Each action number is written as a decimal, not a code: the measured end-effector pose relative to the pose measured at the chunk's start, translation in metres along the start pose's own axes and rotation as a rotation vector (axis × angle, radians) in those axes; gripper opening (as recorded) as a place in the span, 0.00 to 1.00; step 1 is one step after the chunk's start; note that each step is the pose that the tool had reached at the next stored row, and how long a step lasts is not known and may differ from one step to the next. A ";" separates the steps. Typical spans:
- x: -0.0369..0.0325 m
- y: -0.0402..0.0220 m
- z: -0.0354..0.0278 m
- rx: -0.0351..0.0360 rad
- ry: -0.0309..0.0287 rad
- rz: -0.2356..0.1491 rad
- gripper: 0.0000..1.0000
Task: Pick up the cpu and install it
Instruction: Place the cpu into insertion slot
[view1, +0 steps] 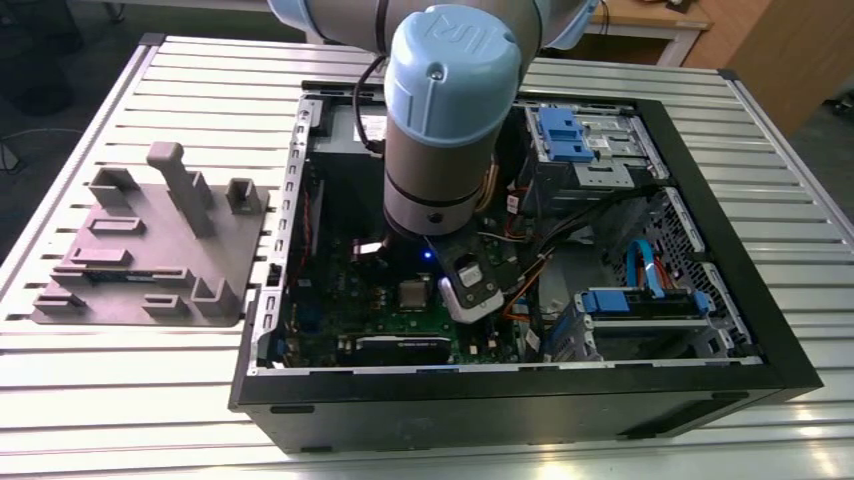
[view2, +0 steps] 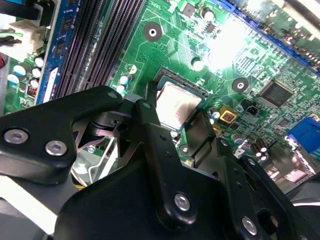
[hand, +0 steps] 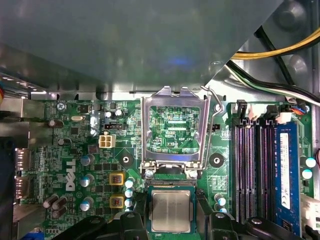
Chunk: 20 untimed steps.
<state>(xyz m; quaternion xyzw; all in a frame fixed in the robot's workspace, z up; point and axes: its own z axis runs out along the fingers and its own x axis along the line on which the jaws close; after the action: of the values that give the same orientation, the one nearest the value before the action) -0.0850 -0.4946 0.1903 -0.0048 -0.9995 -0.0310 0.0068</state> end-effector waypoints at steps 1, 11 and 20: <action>0.0000 0.0000 0.0003 -0.0001 0.0000 0.000 0.47; 0.0000 -0.0001 0.0028 -0.0002 -0.0001 0.001 0.47; -0.0001 0.0003 -0.0007 -0.0013 -0.0005 0.001 0.47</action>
<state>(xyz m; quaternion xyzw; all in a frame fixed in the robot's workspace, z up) -0.0849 -0.4944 0.1910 -0.0052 -0.9995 -0.0316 0.0065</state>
